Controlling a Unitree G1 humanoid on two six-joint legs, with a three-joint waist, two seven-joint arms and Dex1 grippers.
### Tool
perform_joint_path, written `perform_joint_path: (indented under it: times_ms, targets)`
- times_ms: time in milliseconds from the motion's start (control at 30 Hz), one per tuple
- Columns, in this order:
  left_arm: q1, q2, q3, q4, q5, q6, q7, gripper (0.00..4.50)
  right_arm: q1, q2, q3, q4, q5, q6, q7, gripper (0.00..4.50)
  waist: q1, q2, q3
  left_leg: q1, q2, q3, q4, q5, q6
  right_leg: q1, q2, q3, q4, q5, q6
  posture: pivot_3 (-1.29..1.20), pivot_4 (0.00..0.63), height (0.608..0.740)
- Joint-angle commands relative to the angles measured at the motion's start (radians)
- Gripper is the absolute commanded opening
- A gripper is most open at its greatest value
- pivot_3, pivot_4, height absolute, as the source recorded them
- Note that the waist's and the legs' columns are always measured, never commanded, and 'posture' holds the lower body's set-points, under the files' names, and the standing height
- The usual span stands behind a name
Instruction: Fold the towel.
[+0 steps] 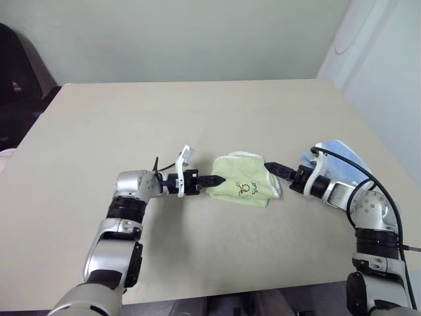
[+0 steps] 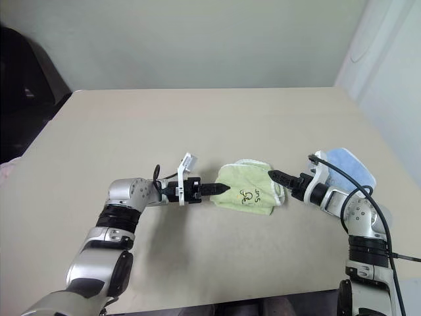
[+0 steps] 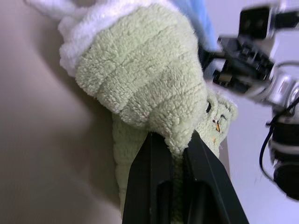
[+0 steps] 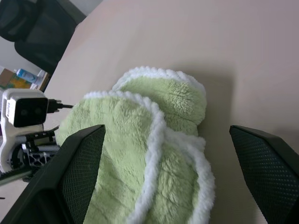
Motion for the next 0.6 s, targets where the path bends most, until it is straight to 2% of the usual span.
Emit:
perform_joint_path:
  times_ms: [33, 167, 300, 467, 500, 600]
  targets:
    - [-0.041, -0.008, 0.130, -0.012, -0.055, -0.014, 0.099, 0.04, -0.004, 0.002, -0.032, -0.028, 0.007, -0.021, -0.014, 4.50, -0.003, 0.000, 0.000, 0.000, 0.000, 0.000, 0.000, 0.000, 0.000, 0.000, 0.000, 0.000, 0.000, 0.000, 0.000, 0.00, 0.150, 0.740]
    - [-0.100, -0.006, 0.301, 0.000, -0.085, -0.092, 0.295, 0.04, -0.001, 0.001, -0.036, -0.025, 0.008, -0.029, -0.016, 4.50, -0.005, -0.001, 0.000, 0.000, 0.000, 0.000, 0.000, 0.001, 0.000, 0.000, 0.000, 0.000, 0.000, 0.001, 0.000, 0.00, 0.150, 0.740]
    - [-0.167, 0.016, 0.471, 0.052, -0.098, -0.167, 0.558, 0.04, -0.002, 0.003, -0.033, -0.012, 0.005, -0.040, -0.014, 4.50, -0.009, -0.001, 0.000, 0.000, 0.001, 0.001, 0.000, 0.001, 0.000, 0.000, 0.001, 0.000, 0.000, 0.001, -0.001, 0.00, 0.150, 0.740]
    - [-0.205, 0.092, 0.551, 0.078, -0.077, -0.243, 0.734, 0.04, -0.019, 0.011, -0.006, 0.015, -0.006, -0.056, -0.001, 4.50, -0.015, -0.001, 0.001, 0.001, 0.001, 0.002, -0.001, 0.001, -0.001, -0.001, 0.001, 0.000, 0.000, 0.003, -0.004, 0.00, 0.150, 0.740]
    - [-0.207, 0.117, 0.564, 0.056, -0.068, -0.275, 0.766, 0.04, -0.023, 0.013, 0.000, 0.022, -0.010, -0.060, 0.003, 4.50, -0.015, -0.001, 0.001, 0.001, 0.001, 0.002, -0.001, 0.001, -0.001, -0.001, 0.001, 0.000, 0.000, 0.006, -0.009, 0.00, 0.150, 0.740]
    - [-0.195, 0.169, 0.597, -0.008, -0.066, -0.312, 0.847, 0.04, -0.030, 0.017, 0.007, 0.030, -0.015, -0.065, 0.009, 4.50, -0.016, -0.003, 0.002, 0.001, 0.001, 0.002, -0.001, 0.001, -0.001, -0.001, 0.002, 0.000, 0.000, 0.008, -0.011, 0.00, 0.150, 0.740]
